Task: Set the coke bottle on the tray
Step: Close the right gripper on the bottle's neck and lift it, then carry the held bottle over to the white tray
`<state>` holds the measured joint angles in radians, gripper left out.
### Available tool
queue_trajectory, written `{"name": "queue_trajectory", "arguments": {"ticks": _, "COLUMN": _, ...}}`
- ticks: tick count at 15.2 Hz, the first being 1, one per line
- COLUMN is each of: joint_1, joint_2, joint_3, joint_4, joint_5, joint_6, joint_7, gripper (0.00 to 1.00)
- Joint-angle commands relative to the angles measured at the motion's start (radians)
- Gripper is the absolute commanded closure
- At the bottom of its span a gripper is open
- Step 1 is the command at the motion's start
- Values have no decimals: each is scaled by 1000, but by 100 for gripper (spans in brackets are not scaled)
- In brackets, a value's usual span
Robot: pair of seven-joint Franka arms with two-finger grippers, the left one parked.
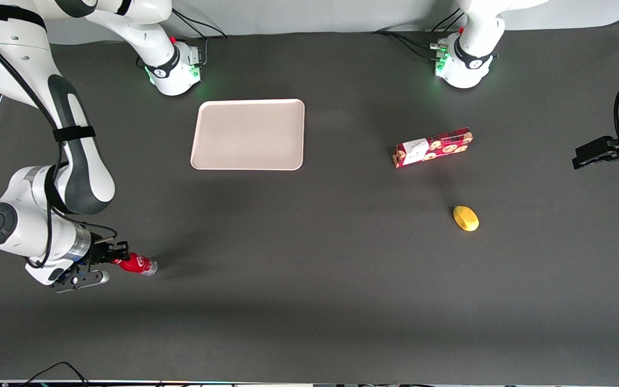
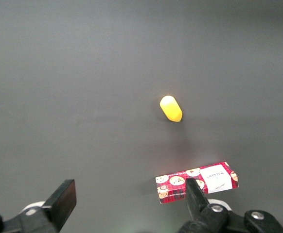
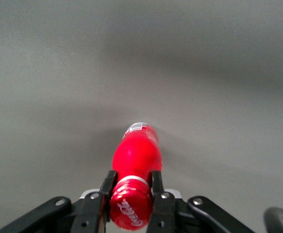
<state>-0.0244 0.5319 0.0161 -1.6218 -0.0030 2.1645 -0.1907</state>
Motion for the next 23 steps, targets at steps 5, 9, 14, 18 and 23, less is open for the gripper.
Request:
{"name": "queue_trajectory", "arguments": {"ticks": 5, "joint_1": 17, "joint_2": -102, "joint_3": 1, "joint_4": 17, "joint_5": -9, "joint_6": -136, "joint_7": 88, "gripper": 100}}
{"name": "queue_trajectory", "arguments": {"ticks": 9, "joint_1": 46, "joint_2": -269, "joint_3": 11, "joint_4": 28, "joint_5": -26, "joint_6": -389, "joint_7": 200, "gripper": 100}}
{"name": "queue_trajectory", "arguments": {"ticks": 14, "joint_1": 69, "joint_2": -426, "joint_3": 114, "joint_4": 22, "joint_5": -23, "joint_6": -606, "joint_7": 397, "gripper": 100}}
{"name": "queue_trajectory", "arguments": {"ticks": 18, "joint_1": 69, "joint_2": -525, "joint_3": 240, "joint_4": -97, "joint_5": 52, "joint_6": -631, "joint_7": 640, "gripper": 100}}
{"name": "queue_trajectory", "arguments": {"ticks": 23, "joint_1": 70, "joint_2": -697, "joint_3": 344, "joint_4": -383, "joint_5": 127, "joint_6": -528, "joint_7": 721, "gripper": 100}}
